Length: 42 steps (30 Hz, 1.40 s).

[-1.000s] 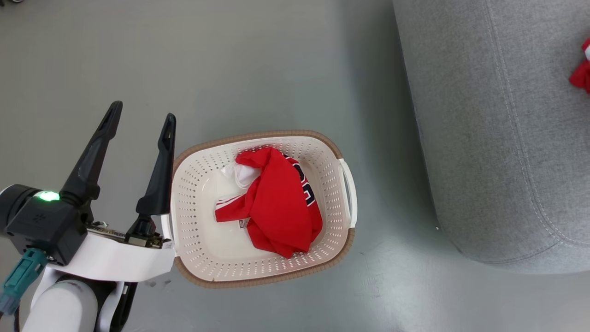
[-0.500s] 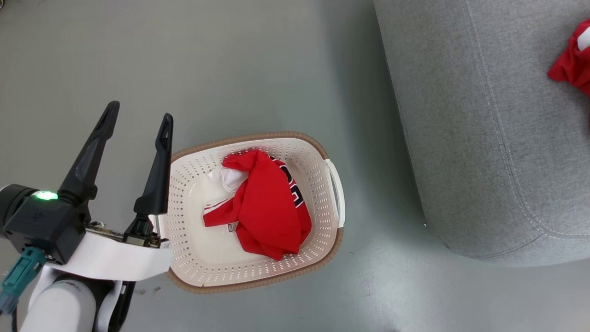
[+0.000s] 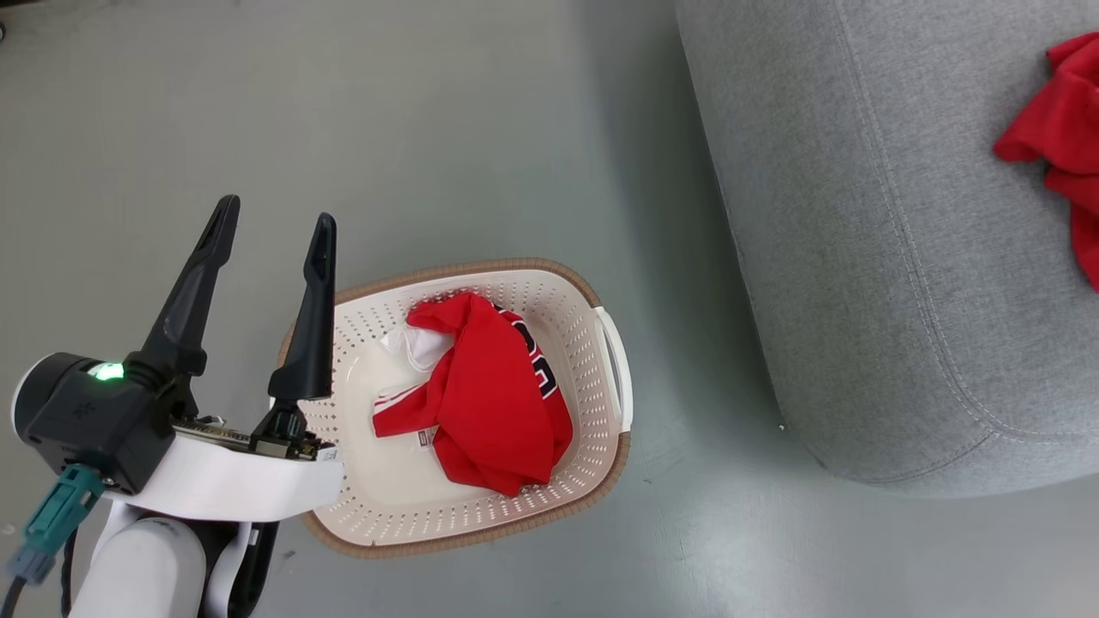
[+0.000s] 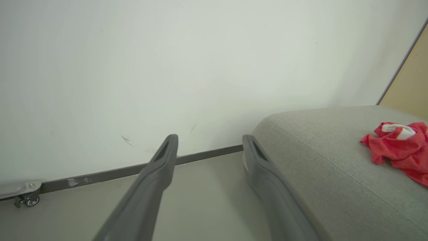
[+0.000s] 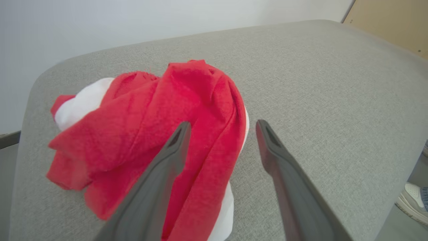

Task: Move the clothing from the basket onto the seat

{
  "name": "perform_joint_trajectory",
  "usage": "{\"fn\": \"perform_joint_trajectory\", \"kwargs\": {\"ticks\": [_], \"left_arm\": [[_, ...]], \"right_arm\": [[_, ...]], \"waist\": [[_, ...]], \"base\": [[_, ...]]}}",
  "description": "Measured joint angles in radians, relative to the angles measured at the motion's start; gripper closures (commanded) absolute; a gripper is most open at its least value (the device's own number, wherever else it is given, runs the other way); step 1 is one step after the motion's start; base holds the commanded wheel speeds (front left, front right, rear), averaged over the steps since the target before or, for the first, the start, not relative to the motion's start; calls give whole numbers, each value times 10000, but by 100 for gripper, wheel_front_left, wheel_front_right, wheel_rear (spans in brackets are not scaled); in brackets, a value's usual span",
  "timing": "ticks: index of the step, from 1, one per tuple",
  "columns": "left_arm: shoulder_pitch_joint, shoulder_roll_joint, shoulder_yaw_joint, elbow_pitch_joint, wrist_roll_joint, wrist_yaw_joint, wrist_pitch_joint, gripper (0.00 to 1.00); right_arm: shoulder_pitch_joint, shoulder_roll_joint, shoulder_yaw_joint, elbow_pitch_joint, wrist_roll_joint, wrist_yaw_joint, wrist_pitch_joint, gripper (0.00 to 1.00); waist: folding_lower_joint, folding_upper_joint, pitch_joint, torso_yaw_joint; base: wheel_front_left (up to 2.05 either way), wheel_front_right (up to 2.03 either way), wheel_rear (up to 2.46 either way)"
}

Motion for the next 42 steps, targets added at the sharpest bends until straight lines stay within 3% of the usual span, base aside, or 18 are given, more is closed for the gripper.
{"fn": "perform_joint_trajectory", "kwargs": {"ticks": [8, 21, 31, 42], "left_arm": [[-31, -265, -31, 566, -67, 82, -489, 0], [-91, -639, 476, 1661, -228, 324, -1106, 0], [430, -959, 731, 2449, -351, 502, -1227, 0], [1180, -1300, 978, 3012, -351, 715, -1233, 0]], "right_arm": [[226, -228, 111, -303, 61, 0, -35, 0], [424, -186, 527, -2288, 178, 0, -61, 0], [1077, 522, 790, -3638, -236, 0, -82, 0], [2102, 1716, 1427, -4945, -476, 0, -90, 0]], "waist": [[0, 0, -299, -74], [-1, 0, -1186, 27], [-1, 0, -2080, 353], [-1, 0, -3187, 836]], "base": [[0, 0, 0], [0, 0, 0], [0, 0, 0], [0, 0, 0]]}}
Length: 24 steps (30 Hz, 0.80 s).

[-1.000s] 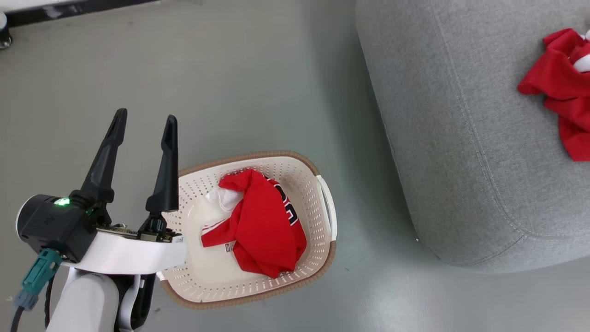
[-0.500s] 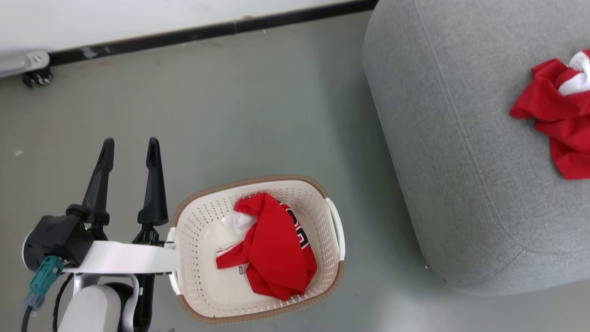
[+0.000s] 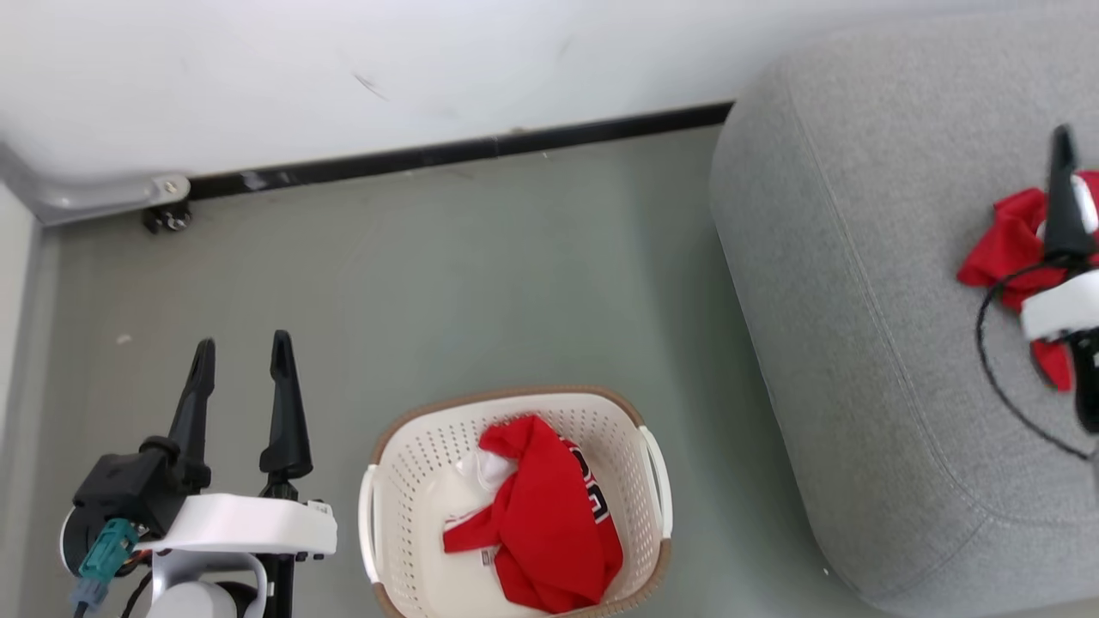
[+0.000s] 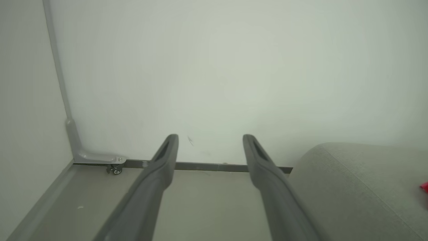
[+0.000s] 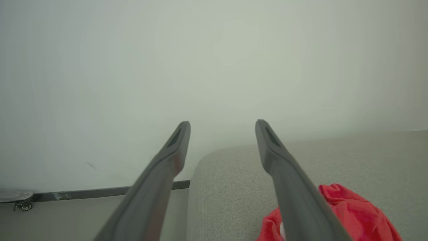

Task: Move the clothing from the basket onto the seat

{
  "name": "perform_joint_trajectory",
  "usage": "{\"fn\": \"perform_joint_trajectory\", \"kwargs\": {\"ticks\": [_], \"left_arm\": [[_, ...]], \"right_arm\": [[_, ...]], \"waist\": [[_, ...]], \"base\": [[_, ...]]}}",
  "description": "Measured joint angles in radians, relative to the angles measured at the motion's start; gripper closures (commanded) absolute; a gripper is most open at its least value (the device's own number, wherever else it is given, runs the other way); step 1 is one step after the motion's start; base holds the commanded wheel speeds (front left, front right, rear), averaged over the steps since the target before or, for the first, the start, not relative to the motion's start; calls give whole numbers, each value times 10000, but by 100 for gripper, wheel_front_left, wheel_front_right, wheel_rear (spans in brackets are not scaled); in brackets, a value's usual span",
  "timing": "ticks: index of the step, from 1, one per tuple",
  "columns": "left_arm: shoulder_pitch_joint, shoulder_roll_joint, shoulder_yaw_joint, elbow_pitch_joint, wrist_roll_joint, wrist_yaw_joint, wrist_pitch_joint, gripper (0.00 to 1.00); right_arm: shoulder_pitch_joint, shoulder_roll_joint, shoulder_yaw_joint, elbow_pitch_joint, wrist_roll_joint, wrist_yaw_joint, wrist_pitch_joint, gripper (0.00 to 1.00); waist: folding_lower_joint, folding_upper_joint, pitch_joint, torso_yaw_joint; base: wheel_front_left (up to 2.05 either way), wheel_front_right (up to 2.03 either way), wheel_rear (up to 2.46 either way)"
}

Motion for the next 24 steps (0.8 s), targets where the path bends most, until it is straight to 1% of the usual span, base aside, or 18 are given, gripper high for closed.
{"fn": "perform_joint_trajectory", "kwargs": {"ticks": [5, 9, 13, 17, 24], "left_arm": [[205, -194, 40, -2, 13, 0, -8, 0], [514, -265, -17, 19, 40, -2, -8, 0], [779, -293, -71, 84, 125, -15, -8, 0], [869, -318, -236, 119, 288, -104, -8, 0], [1220, -341, -512, 307, 500, -119, -8, 0]], "right_arm": [[629, 399, 150, -640, -10, 0, 0, 0], [1166, 468, 153, -1204, -8, 0, 0, 0], [1812, 681, 163, -1712, -25, 0, 0, 0], [2500, 1005, 242, -2065, -136, 0, 0, 0], [3577, 1605, 598, -2775, -259, 0, 0, 0]], "waist": [[0, 0, -479, 239], [0, 0, -836, 418], [0, 0, -1172, 576], [0, 0, -1485, 710], [0, 0, -1972, 885]], "base": [[0, 0, 0], [0, 0, 0], [0, 0, 0], [0, 0, 0], [0, 0, 0]]}}
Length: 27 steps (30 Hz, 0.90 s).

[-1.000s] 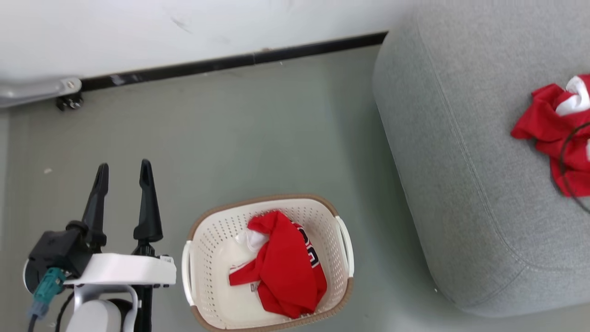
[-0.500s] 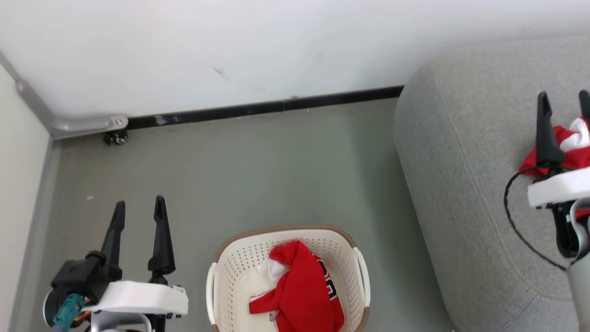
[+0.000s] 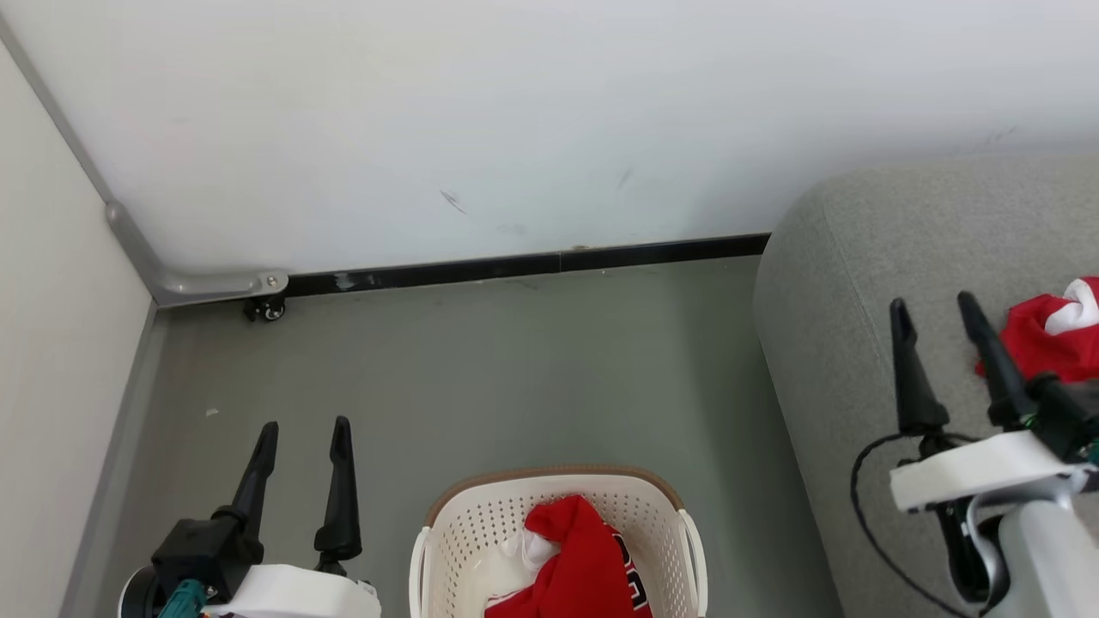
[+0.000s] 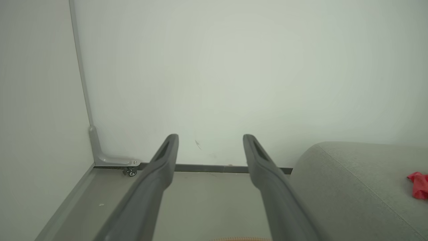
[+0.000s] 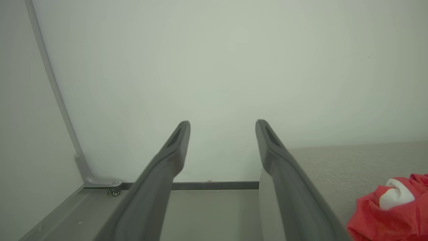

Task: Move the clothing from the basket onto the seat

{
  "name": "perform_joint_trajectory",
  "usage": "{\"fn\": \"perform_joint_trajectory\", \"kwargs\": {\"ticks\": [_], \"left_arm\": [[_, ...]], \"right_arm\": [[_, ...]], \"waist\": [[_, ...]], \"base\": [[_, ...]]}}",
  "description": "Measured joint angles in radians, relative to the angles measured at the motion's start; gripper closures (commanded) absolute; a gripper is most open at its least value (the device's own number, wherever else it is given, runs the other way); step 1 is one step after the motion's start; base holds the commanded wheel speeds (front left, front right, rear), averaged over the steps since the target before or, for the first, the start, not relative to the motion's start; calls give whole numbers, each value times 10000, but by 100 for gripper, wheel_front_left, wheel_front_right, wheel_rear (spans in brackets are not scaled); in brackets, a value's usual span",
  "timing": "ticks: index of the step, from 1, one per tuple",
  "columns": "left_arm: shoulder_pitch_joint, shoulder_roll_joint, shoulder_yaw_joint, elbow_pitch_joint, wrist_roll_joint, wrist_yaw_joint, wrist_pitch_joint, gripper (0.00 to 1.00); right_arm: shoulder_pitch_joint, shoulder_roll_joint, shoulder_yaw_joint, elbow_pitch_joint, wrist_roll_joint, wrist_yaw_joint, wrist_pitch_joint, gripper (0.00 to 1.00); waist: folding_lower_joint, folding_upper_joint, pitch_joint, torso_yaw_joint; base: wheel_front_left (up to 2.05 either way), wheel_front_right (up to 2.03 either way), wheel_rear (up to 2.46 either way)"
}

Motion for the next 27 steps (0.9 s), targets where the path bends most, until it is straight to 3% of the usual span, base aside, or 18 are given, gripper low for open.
{"fn": "perform_joint_trajectory", "kwargs": {"ticks": [11, 27], "left_arm": [[292, -130, -318, 111, 159, -196, 0, 0], [599, -130, -489, 316, 571, -247, 0, 0]], "right_arm": [[1714, 924, 297, -614, -153, 0, 0, 0], [3077, 1195, 437, -1480, -663, 0, 2, 0]], "waist": [[0, 0, -521, 180], [0, 0, -733, 207]], "base": [[0, 0, 0], [0, 0, 0]]}}
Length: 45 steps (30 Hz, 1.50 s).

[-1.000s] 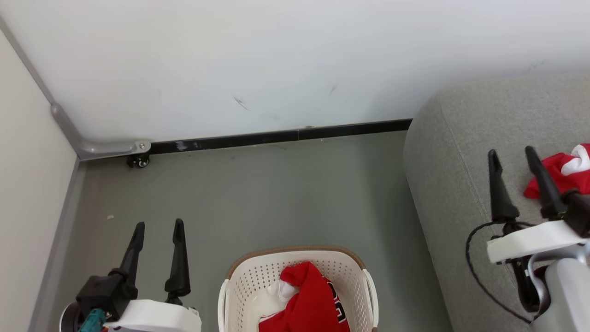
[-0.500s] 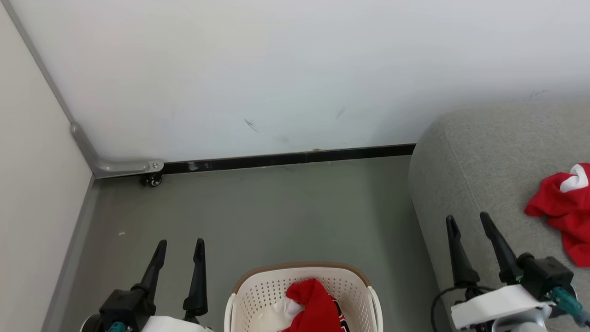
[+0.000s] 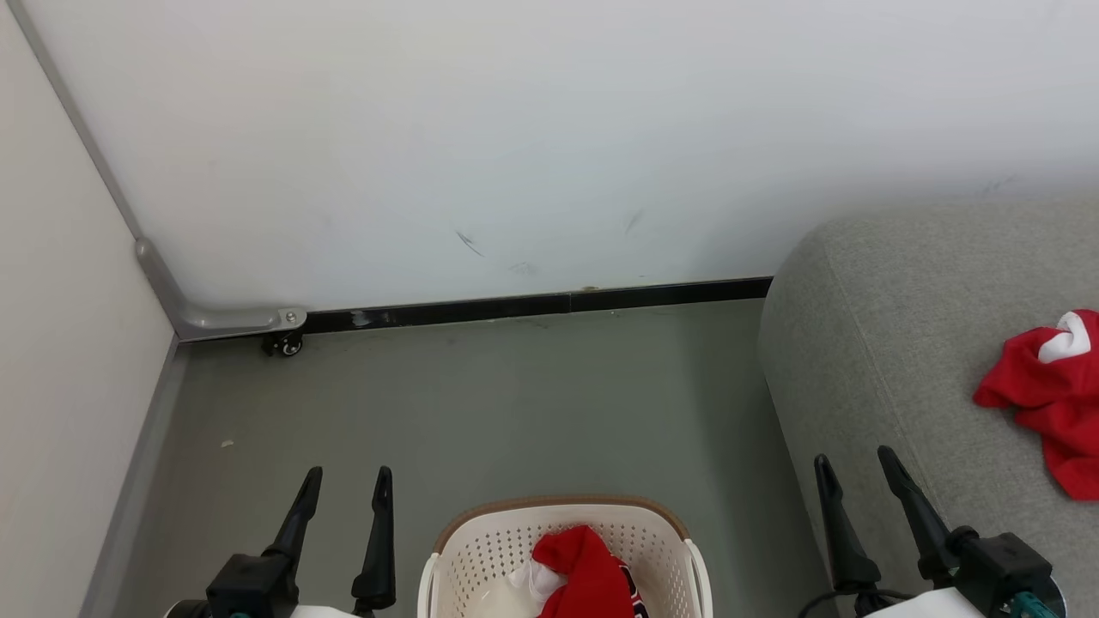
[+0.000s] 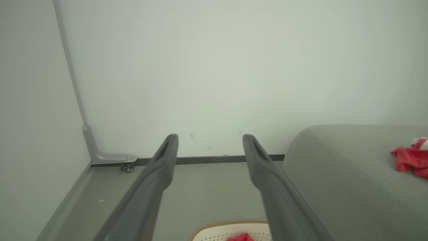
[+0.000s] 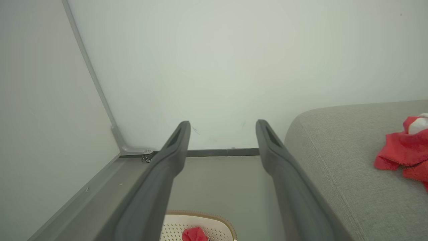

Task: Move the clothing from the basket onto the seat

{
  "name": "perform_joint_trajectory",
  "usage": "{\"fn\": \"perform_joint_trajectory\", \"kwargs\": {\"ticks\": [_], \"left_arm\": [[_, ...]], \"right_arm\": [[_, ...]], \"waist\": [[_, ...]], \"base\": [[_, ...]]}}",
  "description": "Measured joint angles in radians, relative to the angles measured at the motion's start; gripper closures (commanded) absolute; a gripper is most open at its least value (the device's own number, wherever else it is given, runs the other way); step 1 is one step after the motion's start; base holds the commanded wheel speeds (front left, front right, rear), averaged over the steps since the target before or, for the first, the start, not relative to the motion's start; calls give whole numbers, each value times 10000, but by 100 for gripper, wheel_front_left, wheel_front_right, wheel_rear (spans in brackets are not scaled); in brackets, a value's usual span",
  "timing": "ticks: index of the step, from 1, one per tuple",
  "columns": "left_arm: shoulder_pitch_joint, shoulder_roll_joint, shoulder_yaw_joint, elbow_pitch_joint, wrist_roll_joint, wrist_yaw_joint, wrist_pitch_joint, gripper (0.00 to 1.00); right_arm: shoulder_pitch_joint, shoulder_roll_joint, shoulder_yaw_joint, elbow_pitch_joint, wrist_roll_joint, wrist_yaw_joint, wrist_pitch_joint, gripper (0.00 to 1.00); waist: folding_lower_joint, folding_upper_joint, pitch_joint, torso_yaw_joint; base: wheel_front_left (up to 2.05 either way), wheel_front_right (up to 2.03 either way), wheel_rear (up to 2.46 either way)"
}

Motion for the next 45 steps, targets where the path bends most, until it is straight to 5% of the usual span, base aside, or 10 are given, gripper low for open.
{"fn": "perform_joint_trajectory", "kwargs": {"ticks": [33, 45], "left_arm": [[-13, 153, -125, 253, 500, -12, 0, 0], [-357, 345, -974, 1135, 1164, -458, 0, 0]], "right_arm": [[906, 173, -548, -1241, -98, 0, 144, 0], [1306, 203, -1312, -1662, -36, 0, 144, 0]], "waist": [[0, 0, 350, -219], [0, 0, 724, -499]], "base": [[0, 0, 0], [0, 0, 0]]}}
